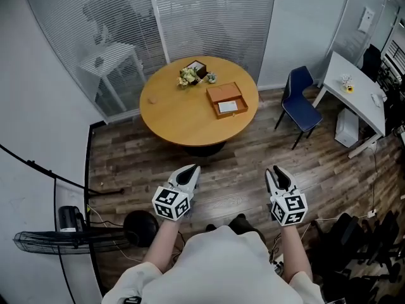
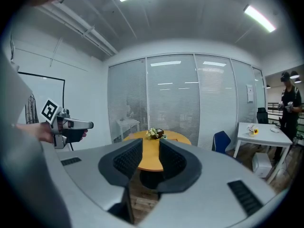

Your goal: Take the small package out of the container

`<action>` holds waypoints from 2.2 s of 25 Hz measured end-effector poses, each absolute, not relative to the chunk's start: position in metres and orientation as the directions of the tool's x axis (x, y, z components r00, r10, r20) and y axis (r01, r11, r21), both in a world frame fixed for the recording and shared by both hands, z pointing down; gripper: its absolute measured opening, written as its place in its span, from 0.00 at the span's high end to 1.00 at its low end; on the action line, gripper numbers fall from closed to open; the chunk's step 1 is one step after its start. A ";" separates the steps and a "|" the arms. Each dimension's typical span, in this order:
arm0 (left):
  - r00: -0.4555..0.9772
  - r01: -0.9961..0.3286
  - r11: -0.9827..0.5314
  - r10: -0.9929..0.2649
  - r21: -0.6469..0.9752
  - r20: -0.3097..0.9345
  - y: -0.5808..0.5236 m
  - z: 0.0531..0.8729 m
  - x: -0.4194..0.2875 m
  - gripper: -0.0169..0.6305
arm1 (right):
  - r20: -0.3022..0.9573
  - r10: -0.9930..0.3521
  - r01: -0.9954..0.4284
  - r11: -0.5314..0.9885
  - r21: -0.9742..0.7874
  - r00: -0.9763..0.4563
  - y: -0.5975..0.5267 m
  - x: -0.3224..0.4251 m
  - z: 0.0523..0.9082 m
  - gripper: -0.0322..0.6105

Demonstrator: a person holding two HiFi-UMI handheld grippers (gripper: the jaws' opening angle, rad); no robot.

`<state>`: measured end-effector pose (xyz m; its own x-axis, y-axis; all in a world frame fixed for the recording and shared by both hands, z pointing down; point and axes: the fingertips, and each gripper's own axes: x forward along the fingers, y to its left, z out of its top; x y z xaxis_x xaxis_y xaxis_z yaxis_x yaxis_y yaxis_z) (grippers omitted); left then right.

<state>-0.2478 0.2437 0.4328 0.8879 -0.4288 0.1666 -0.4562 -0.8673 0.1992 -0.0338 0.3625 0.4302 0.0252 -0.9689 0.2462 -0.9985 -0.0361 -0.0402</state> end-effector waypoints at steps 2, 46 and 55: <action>0.887 -0.457 -0.866 -0.429 0.204 0.171 0.241 0.437 -0.242 0.95 | 0.253 -0.967 -0.998 -0.037 -0.043 0.025 0.359 -0.028 0.434 0.80; 0.759 -0.645 -0.740 -0.590 0.191 0.275 -0.015 0.478 -0.040 0.94 | 0.367 -0.897 -0.969 0.214 -0.122 -0.244 0.044 0.183 0.503 0.79; 0.800 -0.589 -0.776 -0.523 0.226 0.294 -0.114 0.495 -0.031 0.94 | 0.429 -0.881 -0.980 0.165 -0.114 -0.199 -0.038 0.181 0.518 0.79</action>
